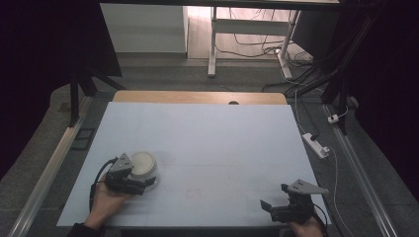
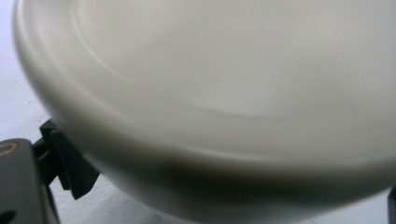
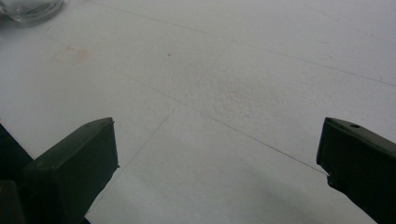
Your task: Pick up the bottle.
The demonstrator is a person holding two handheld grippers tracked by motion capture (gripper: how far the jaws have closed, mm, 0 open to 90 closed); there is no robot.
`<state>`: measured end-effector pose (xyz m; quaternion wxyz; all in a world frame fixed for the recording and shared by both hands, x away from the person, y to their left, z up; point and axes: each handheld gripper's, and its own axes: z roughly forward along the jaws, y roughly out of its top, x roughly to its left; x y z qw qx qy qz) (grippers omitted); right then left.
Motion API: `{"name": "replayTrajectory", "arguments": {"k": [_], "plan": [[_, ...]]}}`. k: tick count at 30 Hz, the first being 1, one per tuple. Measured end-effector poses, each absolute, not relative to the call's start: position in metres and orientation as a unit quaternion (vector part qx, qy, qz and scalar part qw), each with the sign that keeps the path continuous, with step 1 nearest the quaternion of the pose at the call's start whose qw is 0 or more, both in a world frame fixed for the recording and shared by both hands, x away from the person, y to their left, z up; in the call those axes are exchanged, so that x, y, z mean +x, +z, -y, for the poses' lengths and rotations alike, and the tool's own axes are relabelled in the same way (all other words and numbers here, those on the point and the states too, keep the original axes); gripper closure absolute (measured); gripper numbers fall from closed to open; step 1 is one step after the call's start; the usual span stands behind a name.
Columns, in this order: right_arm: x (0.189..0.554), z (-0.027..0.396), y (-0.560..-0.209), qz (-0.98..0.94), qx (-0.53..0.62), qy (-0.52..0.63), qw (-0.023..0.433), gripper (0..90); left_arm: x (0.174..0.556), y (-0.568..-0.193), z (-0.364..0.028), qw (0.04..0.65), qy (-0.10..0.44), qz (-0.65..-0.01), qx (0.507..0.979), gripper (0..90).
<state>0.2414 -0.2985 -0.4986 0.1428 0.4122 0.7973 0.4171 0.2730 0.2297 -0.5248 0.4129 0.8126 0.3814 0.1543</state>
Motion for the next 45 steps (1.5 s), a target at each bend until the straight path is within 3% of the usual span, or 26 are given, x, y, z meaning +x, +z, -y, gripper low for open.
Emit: {"name": "replayTrajectory", "arguments": {"k": [24, 45], "plan": [[0.242, 0.298, -0.499, -0.798, 0.411, 0.417, 0.143, 0.0, 0.270, -0.506, -0.222, 0.436, 0.162, -0.363, 0.808, 7.4], [0.242, 0.298, -0.499, -0.797, 0.412, 0.419, 0.142, 0.0, 0.293, -0.469, -0.180, 0.448, 0.147, -0.306, 0.827, 7.4]]}}
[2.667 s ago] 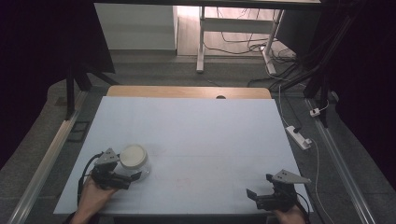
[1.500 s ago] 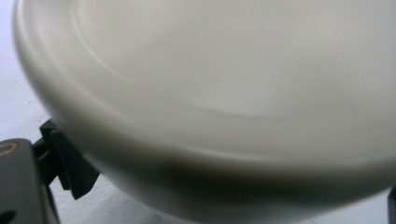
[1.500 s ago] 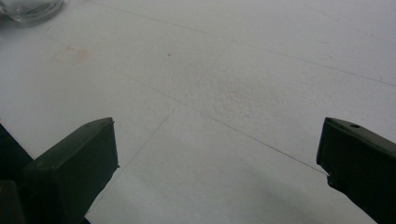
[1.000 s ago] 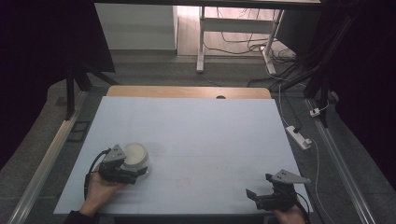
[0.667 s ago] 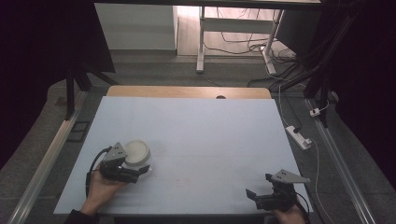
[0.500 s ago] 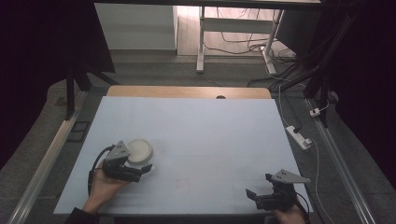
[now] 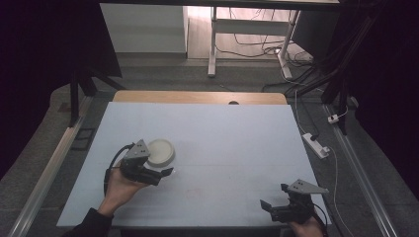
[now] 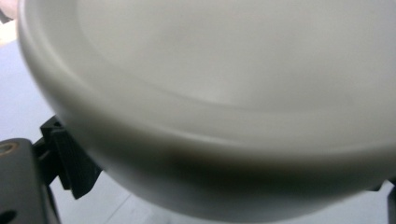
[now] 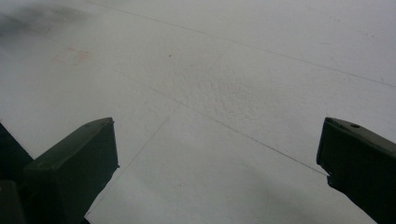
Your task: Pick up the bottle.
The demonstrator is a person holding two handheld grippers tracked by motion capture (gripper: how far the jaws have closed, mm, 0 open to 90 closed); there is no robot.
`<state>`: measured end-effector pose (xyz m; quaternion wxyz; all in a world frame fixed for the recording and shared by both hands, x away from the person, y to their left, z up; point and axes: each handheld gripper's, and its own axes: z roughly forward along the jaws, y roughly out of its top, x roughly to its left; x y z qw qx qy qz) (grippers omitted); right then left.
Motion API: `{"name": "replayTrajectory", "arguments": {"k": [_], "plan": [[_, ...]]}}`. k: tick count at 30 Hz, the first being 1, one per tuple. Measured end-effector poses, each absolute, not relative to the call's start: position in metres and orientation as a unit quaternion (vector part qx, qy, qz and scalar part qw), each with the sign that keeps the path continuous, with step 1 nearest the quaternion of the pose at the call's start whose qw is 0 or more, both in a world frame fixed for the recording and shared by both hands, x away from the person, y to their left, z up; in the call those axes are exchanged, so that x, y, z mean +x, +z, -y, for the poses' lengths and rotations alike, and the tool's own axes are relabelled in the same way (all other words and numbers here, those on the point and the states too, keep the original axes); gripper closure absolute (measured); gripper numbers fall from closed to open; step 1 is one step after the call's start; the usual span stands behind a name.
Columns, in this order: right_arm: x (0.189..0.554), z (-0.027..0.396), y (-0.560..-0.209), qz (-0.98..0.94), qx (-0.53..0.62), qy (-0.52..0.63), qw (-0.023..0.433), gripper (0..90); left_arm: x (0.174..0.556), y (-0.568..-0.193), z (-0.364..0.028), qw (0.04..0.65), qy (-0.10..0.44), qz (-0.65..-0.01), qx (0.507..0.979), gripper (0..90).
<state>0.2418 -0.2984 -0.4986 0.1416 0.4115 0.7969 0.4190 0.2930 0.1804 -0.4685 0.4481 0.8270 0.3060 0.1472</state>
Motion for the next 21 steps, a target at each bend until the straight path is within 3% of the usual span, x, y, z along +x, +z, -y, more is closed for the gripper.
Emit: {"name": "replayTrajectory", "arguments": {"k": [21], "plan": [[0.242, 0.299, -0.499, -0.795, 0.413, 0.421, 0.140, 0.0, 0.318, -0.453, -0.114, 0.456, 0.122, -0.246, 0.847, 7.4]]}}
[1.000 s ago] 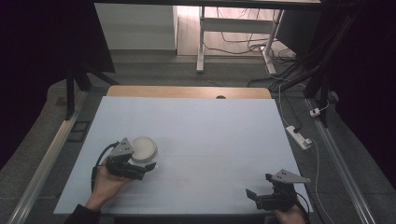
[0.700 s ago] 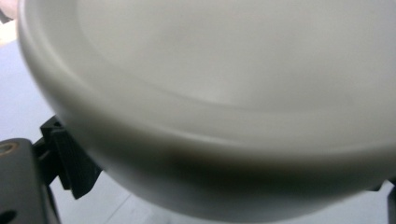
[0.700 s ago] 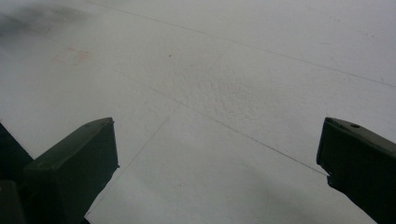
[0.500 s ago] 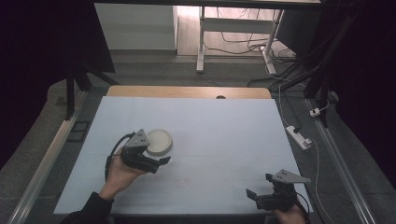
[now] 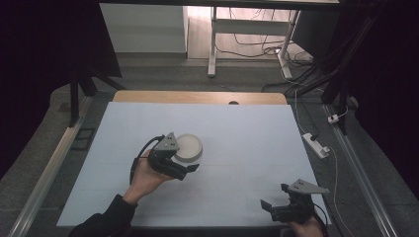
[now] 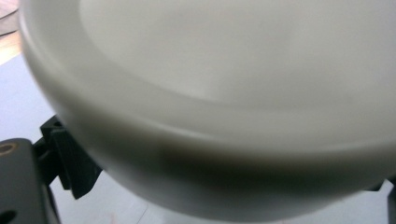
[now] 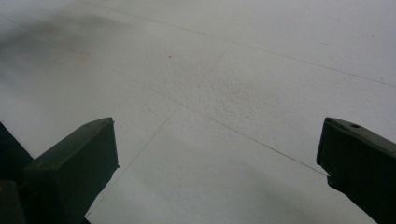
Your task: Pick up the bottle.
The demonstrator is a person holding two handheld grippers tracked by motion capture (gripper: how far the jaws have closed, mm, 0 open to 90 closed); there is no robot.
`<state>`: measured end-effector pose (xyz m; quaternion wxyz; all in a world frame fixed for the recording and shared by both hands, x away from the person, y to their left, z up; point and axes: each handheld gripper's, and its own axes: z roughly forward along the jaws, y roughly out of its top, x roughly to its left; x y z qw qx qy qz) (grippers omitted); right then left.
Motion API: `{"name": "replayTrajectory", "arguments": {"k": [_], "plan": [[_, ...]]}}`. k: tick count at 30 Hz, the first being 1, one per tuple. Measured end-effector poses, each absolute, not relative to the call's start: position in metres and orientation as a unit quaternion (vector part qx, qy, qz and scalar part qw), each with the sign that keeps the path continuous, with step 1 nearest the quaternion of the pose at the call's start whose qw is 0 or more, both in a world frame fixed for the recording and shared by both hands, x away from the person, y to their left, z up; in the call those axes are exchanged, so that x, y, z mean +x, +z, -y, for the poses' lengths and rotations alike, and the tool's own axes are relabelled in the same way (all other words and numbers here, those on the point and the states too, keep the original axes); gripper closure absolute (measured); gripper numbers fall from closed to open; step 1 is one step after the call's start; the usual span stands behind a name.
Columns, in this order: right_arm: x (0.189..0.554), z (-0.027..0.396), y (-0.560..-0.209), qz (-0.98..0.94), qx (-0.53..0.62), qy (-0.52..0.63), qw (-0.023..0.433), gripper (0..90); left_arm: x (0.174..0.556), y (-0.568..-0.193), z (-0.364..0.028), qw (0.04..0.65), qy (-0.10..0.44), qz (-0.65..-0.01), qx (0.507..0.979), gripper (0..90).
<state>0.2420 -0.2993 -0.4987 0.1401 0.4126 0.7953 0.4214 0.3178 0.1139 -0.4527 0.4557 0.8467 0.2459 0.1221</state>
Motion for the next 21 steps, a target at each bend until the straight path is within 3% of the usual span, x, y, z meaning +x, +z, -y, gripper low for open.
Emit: {"name": "replayTrajectory", "arguments": {"k": [21], "plan": [[0.241, 0.299, -0.499, -0.797, 0.410, 0.421, 0.142, 0.0, 0.317, -0.465, -0.085, 0.456, 0.087, -0.217, 0.859, 7.4]]}}
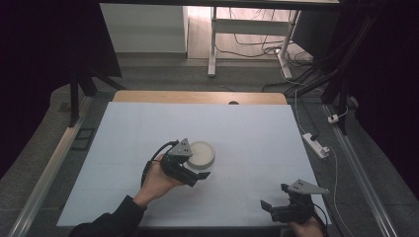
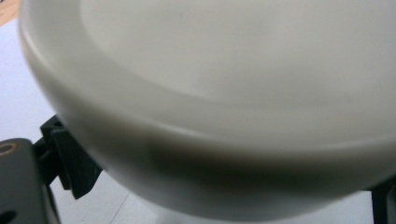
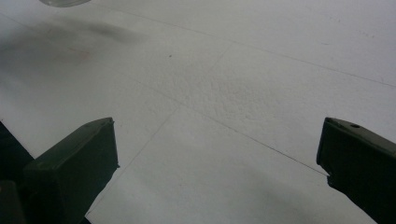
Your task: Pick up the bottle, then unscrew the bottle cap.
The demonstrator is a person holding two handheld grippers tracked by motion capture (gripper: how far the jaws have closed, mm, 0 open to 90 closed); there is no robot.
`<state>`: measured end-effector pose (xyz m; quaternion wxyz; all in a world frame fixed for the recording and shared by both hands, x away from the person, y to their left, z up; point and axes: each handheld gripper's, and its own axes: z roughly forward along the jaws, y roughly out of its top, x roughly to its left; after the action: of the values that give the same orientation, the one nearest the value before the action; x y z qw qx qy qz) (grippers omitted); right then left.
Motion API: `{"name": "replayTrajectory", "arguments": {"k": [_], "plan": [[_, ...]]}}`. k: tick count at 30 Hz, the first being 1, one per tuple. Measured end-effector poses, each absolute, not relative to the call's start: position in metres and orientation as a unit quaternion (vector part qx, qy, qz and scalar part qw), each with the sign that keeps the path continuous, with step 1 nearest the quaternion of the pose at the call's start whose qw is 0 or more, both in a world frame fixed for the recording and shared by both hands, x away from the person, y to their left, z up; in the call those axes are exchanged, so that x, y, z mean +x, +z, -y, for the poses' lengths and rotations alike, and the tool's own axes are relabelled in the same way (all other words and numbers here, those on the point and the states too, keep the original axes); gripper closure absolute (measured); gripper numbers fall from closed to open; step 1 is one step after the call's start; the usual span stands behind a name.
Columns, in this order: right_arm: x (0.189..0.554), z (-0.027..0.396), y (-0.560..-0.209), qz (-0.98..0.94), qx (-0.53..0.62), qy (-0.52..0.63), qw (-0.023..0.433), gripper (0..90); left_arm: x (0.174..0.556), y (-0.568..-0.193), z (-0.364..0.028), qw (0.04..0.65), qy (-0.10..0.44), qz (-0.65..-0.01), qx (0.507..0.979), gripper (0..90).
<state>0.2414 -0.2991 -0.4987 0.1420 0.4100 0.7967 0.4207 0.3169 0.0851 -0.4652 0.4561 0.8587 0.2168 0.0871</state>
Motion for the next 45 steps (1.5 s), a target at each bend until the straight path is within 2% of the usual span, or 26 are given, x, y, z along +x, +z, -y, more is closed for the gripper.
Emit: {"name": "replayTrajectory", "arguments": {"k": [20, 45], "plan": [[0.241, 0.298, -0.494, -0.792, 0.402, 0.435, 0.149, 0.0, 0.318, -0.470, -0.083, 0.452, 0.092, -0.217, 0.860, 7.4], [0.246, 0.250, -0.470, -0.812, 0.302, 0.480, 0.136, 0.0, 0.316, -0.472, -0.084, 0.455, 0.094, -0.215, 0.859, 7.4]]}}
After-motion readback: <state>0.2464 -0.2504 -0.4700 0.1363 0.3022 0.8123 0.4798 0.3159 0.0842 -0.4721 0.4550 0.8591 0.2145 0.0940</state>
